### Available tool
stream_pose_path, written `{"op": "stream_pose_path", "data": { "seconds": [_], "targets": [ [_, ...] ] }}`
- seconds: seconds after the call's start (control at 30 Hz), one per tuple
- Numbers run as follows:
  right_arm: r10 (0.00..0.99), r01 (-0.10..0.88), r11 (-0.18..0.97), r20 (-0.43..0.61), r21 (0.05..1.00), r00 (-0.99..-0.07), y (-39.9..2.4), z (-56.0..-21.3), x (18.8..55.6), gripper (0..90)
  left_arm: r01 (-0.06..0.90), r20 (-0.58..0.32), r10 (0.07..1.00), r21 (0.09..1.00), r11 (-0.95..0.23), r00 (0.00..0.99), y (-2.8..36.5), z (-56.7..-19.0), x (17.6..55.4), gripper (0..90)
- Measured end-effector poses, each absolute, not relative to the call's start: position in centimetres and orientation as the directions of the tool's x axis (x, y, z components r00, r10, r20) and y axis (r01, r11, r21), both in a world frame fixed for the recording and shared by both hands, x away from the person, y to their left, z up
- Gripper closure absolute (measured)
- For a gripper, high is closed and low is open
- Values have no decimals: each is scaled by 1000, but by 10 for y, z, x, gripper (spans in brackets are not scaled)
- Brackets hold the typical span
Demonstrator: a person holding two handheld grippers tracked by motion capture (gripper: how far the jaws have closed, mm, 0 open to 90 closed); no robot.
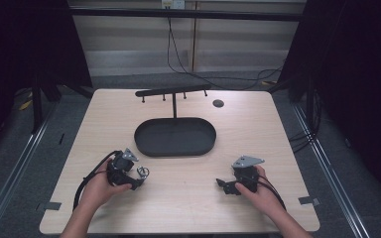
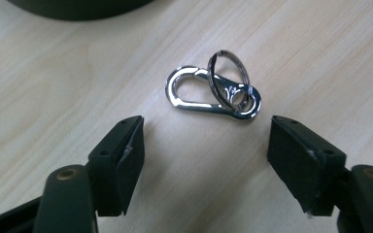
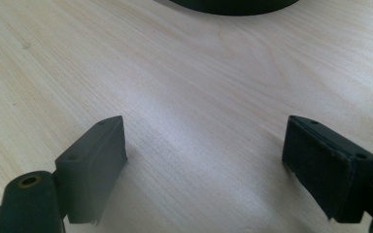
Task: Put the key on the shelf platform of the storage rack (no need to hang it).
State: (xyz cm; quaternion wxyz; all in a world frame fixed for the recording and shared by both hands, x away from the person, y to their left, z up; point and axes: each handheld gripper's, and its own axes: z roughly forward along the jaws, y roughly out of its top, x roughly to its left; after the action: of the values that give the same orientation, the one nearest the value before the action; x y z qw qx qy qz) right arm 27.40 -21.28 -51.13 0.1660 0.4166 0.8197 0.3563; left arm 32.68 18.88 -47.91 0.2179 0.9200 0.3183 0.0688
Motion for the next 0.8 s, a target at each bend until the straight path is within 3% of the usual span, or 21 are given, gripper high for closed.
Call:
{"op": "stream_pose_path", "data": {
  "seconds": [0.17,0.37,0.8],
  "targets": [
    [803,569,397,28,720,-596,-213,-511,274,154,583,-55,616,395,-710,786,179,-476,331,331],
    [802,566,399,25,721,-597,-213,-511,274,153,584,-47,610,358,-729,791,171,-472,338,331],
    [801,565,400,24,722,-598,-213,-511,274,153,683,-105,690,305,-664,717,158,-472,348,338]
  ]
}}
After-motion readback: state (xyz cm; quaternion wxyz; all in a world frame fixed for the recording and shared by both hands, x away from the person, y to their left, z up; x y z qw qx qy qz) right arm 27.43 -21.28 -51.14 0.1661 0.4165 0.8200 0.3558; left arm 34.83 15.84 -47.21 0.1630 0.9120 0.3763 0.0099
